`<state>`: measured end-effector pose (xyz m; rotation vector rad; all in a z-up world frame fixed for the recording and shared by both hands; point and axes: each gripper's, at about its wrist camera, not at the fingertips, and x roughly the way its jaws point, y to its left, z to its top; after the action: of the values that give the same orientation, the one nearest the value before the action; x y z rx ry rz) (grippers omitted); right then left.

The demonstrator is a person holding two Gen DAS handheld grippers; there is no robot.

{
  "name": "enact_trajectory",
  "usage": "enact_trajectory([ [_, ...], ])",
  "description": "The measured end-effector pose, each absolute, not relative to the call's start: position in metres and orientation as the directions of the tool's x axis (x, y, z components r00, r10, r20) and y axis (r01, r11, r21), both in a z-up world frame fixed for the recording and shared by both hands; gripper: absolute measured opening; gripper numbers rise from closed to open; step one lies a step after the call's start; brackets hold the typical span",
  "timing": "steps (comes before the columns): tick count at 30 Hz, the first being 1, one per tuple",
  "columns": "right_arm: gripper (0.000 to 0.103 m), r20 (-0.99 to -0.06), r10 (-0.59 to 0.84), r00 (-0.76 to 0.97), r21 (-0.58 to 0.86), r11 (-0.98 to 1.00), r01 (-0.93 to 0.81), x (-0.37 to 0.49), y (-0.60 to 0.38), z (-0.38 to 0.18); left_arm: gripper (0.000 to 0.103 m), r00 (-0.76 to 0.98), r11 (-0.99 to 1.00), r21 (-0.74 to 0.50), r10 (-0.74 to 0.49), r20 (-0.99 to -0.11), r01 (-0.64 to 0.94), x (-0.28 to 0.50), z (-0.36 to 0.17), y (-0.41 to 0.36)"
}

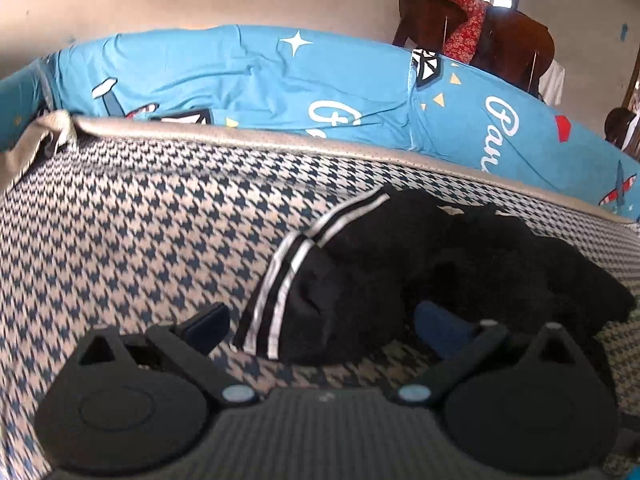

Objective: Fold clothes

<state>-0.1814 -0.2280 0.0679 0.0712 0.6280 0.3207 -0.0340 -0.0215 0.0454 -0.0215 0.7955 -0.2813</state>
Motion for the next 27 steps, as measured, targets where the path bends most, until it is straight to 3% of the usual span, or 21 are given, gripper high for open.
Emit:
enact_trajectory([
  [8, 0.015, -0.597, 0.145, 0.789, -0.036, 0.978, -0.207, -0.158, -0.194, 0.044, 0.103, 0.645, 0.957, -0.149, -0.278, -0.712, 0.248, -0.050, 0.040, -0.023],
  [10, 0.023, -0.596, 0.103, 0.796, -0.088, 0.977, -0.193, -0.151, -0.186, 0.039, 0.103, 0.642, 0.957, -0.149, -0.278, -0.715, 0.248, -0.051, 0.039, -0.025],
  [18, 0.028, -0.659, -0.032, 0.751, -0.248, 0.953, -0.177, -0.116, -0.170, 0.003, 0.103, 0.629, 0.949, -0.134, -0.290, -0.721, 0.284, -0.046, 0.037, -0.029],
  [23, 0.027, -0.693, -0.095, 0.714, -0.300, 0.939, -0.167, -0.102, -0.171, -0.015, 0.103, 0.630, 0.948, -0.115, -0.284, -0.723, 0.296, -0.044, 0.036, -0.032],
  [24, 0.025, -0.694, -0.097, 0.713, -0.302, 0.939, -0.166, -0.101, -0.172, -0.015, 0.103, 0.625, 0.948, -0.116, -0.285, -0.727, 0.297, -0.042, 0.035, -0.033],
  [25, 0.014, -0.695, -0.100, 0.712, -0.303, 0.939, -0.164, -0.101, -0.173, -0.015, 0.103, 0.620, 0.948, -0.118, -0.285, -0.731, 0.297, -0.041, 0.034, -0.033],
  [27, 0.008, -0.694, -0.110, 0.712, -0.294, 0.945, -0.141, -0.102, -0.177, -0.012, 0.103, 0.611, 0.948, -0.124, -0.285, -0.739, 0.291, -0.038, 0.032, -0.033],
])
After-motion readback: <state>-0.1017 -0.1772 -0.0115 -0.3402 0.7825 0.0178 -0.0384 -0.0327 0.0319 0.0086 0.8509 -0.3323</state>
